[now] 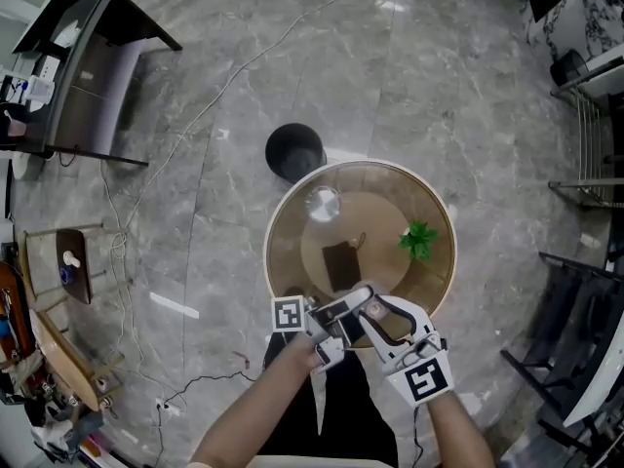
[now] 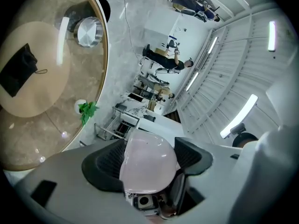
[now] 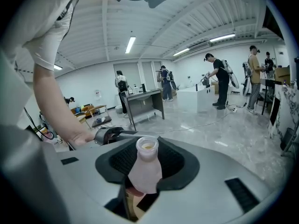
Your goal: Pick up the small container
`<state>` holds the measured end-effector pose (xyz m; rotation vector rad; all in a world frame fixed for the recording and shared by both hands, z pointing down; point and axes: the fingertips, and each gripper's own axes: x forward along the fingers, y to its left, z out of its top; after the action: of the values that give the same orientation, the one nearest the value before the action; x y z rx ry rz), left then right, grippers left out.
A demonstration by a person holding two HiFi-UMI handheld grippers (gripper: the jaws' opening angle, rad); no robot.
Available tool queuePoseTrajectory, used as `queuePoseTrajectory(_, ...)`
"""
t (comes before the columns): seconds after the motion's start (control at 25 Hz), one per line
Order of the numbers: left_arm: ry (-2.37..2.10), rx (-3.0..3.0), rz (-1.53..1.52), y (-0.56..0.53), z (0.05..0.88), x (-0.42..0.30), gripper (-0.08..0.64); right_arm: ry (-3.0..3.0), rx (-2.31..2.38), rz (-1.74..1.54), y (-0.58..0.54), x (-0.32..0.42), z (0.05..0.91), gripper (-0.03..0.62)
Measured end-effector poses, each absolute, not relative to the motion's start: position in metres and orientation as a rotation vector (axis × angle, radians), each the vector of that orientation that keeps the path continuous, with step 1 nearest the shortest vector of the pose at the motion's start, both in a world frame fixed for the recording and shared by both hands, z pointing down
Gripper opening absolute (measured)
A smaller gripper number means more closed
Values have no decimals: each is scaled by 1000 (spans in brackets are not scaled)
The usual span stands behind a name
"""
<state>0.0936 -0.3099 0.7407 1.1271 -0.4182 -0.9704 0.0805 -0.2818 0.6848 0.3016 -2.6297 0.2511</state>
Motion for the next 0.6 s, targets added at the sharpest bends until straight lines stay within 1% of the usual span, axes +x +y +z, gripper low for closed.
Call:
queuePoseTrajectory(0.32,-432,1116,-999,-288,654,110,348,-2676,287,274,-261,97,597,150)
queuePoseTrajectory(0.6,-423,1135,-1034,-278,588,109,348,-2702,249,196,-249,97,533,150)
